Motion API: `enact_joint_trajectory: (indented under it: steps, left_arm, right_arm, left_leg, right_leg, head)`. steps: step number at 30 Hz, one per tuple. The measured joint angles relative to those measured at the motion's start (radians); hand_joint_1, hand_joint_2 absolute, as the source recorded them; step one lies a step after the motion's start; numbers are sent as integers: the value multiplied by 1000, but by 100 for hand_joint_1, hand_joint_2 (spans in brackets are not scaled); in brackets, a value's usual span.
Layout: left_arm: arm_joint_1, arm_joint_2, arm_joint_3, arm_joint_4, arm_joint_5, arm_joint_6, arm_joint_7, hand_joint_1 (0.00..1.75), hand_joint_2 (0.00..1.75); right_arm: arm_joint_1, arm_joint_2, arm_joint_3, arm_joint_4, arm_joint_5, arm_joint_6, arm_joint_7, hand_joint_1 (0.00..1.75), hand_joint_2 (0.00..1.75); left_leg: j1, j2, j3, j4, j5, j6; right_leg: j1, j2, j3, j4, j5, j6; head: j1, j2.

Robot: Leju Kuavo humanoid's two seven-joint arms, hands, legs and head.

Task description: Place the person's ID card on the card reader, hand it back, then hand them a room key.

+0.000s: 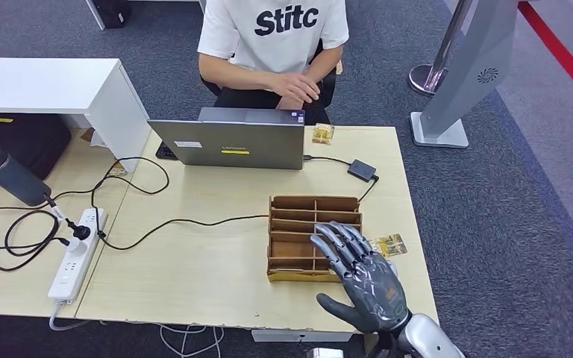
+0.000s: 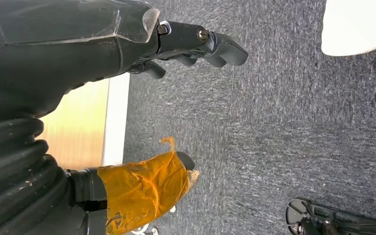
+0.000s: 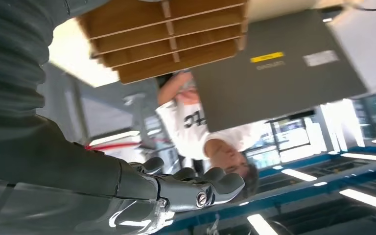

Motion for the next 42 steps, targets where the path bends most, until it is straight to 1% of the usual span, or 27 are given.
enact_joint_trajectory:
  steps: [3,7,10,12,17,22,25,31,38,42]
  left_arm:
    - [0,0,0,0,20,5,0,0,175]
    - [0,0,-5,0,29,10,0,0,175]
    - [-1,0,-14,0,32,12,0,0,175]
    - [-1,-1,-21,0,36,12,0,0,175]
    - [-2,-2,-38,0,46,13,0,0,175]
    - [-2,-2,-54,0,54,13,0,0,175]
    - [-2,-3,-57,0,58,13,0,0,175]
    - [-2,-3,-66,0,62,13,0,0,175]
    - [-2,-3,-76,0,66,12,0,0,175]
    - [-2,-3,-83,0,69,12,0,0,175]
  right_arm:
    - [30,3,-13,3,118,-26,57,0,175]
    - [48,5,-13,16,192,-38,91,0,175]
    - [48,23,-10,40,239,-39,129,0,175]
    - [46,50,-9,60,235,-36,150,0,175]
    - [28,118,-9,135,207,0,171,0,175]
    - [15,164,-13,204,178,17,180,0,175]
    - [7,189,-17,237,186,40,198,0,175]
    - [-4,212,-20,280,193,51,206,0,175]
    - [-7,217,-38,303,188,43,195,0,175]
    - [-6,217,-58,305,186,21,179,0,175]
  left_leg:
    - [0,0,0,0,0,0]
    - [0,0,0,0,0,0]
    - [0,0,-1,0,0,0]
    - [0,0,-1,0,0,0]
    - [0,0,0,0,0,0]
    - [0,0,0,0,0,0]
    - [0,0,0,0,0,0]
    - [0,0,0,0,0,0]
    - [0,0,0,0,0,0]
    - [0,0,0,0,0,0]
  right_leg:
    - [0,0,0,0,0,0]
    - [0,0,0,0,0,0]
    - [0,0,0,0,0,0]
    - [0,0,0,0,0,0]
    - [0,0,0,0,0,0]
    - [0,0,0,0,0,0]
    - [0,0,0,0,0,0]
    - [0,0,0,0,0,0]
    - [0,0,0,0,0,0]
    - [0,0,0,0,0,0]
  head:
    - [0,0]
    - [0,0]
    - [0,0]
    - [0,0]
    - [0,0]
    - [0,0]
    - [0,0]
    - [0,0]
    - [0,0]
    - [0,0]
